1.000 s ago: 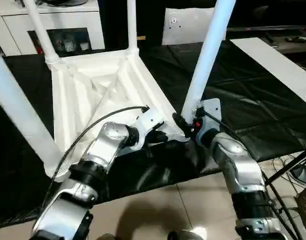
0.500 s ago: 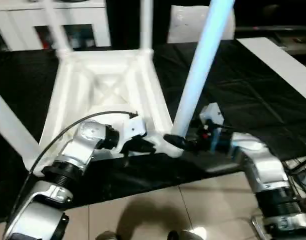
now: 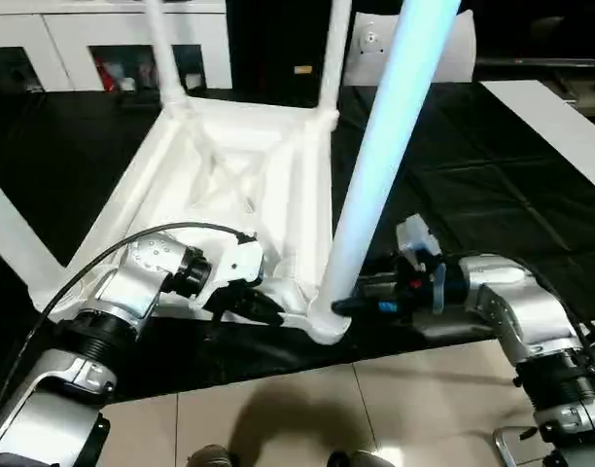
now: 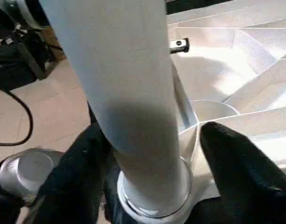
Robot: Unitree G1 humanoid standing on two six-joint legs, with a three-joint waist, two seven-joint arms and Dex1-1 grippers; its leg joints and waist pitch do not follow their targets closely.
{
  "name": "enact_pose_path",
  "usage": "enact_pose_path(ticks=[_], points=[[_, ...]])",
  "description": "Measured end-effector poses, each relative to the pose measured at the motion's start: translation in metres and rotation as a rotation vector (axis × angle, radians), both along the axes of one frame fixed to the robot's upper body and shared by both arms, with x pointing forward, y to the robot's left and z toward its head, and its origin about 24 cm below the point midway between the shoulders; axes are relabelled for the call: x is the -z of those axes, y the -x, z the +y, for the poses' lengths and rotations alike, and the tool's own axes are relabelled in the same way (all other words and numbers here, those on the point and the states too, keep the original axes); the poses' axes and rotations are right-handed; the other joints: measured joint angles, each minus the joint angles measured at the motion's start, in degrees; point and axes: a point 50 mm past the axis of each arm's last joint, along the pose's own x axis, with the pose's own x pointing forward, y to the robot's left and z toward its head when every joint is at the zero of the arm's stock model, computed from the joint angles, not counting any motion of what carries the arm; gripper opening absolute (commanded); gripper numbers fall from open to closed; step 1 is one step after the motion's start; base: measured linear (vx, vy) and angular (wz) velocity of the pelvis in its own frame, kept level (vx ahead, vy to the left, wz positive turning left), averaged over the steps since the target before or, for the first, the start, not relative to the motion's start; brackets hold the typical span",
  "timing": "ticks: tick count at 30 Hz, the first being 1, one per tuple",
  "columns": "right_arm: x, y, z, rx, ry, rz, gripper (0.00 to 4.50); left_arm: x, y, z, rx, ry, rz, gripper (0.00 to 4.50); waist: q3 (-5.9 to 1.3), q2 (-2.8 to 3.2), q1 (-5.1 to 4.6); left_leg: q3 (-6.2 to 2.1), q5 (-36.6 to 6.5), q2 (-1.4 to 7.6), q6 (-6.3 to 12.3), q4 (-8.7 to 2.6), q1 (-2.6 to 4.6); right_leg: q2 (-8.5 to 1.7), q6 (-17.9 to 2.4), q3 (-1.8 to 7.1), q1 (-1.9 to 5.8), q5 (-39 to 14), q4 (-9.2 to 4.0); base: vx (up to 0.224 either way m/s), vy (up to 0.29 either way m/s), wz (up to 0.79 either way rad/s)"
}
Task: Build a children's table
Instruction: Rotate leg to tighten
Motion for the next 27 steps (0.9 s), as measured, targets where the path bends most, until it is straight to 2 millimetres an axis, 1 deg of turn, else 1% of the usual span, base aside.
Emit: enact_pose_path(ticks=[2,5,7,12,15,17,20,22,25,27], points=[[0.003,0.0,0.001,-0.01,0.013,0.002,2.78,-0.001,-0.001,0.0,0.012,-0.005,0.003,0.0,0.19,-0.26,0.0,-0.01,0.0,0.01,-0.01,0.0,0.0,0.0,0.0,-0.01,0.01,0.0,0.0,0.0,0.0,0.0],[0.005,0.001,0.001,-0.029,0.011,0.004,2.59,-0.002,-0.001,0.0,0.023,-0.008,0.004,0.0,0.29,-0.26,0.01,-0.01,0.0,-0.02,-0.01,-0.02,-0.02,-0.03,0.0,0.0,0.01,0.0,-0.04,0.0,0.0,0.0],[0.007,0.001,0.003,-0.036,0.011,0.011,2.37,-0.003,-0.002,0.0,0.031,-0.009,0.006,0.0,0.31,-0.26,0.04,-0.01,0.0,-0.02,-0.01,-0.05,-0.03,-0.02,0.0,0.0,-0.01,0.0,-0.04,0.0,0.0,0.0],[0.007,0.002,0.004,-0.05,0.01,0.01,1.97,-0.003,-0.002,-0.001,0.04,-0.006,0.004,0.0,0.34,-0.24,0.09,-0.01,0.0,-0.01,-0.01,-0.05,-0.04,-0.02,0.0,-0.01,-0.01,0.0,-0.05,0.0,0.0,0.0],[0.007,0.002,0.004,-0.049,0.006,0.018,1.95,-0.003,-0.002,-0.001,0.044,-0.004,0.003,0.0,0.4,-0.14,0.12,-0.01,0.0,-0.01,-0.01,-0.06,-0.03,-0.02,0.0,-0.01,-0.01,0.0,-0.05,0.0,0.0,0.0],[0.007,0.005,0.004,-0.039,-0.002,0.032,1.93,-0.003,-0.002,-0.001,0.045,0.0,0.006,0.0,0.55,0.12,0.42,-0.02,0.0,-0.01,-0.02,-0.07,-0.01,-0.02,0.0,-0.01,0.03,0.0,-0.08,0.0,0.0,0.0],[0.011,0.013,0.003,0.002,-0.039,0.054,1.92,-0.002,-0.002,-0.004,0.032,0.008,0.022,0.0,0.72,0.47,1.33,-0.01,0.0,-0.02,-0.02,-0.14,0.03,-0.02,0.0,-0.01,0.05,0.0,-0.1,0.0,0.0,0.0],[0.014,0.018,0.003,0.041,-0.062,0.066,1.92,-0.002,-0.003,-0.006,0.015,0.011,0.03,0.0,0.97,1.01,1.58,-0.01,0.0,-0.03,-0.02,-0.11,0.1,-0.03,0.0,-0.01,0.15,0.0,-0.09,0.0,0.0,0.0],[0.018,0.022,0.006,0.174,-0.102,0.063,1.92,-0.001,-0.005,-0.008,-0.07,0.008,0.025,0.0,0.93,1.74,1.47,0.01,0.0,-0.06,-0.05,-0.11,0.26,-0.05,0.0,0.05,0.23,0.0,-0.05,0.0,0.0,0.0],[0.021,0.022,0.008,0.302,-0.122,0.053,1.92,-0.001,-0.008,-0.012,-0.149,0.01,0.01,0.0,0.84,2.22,0.86,0.0,0.0,-0.08,-0.09,-0.12,0.35,-0.05,0.4,0.06,0.26,-0.2,-0.07,0.0,0.0,0.0]])
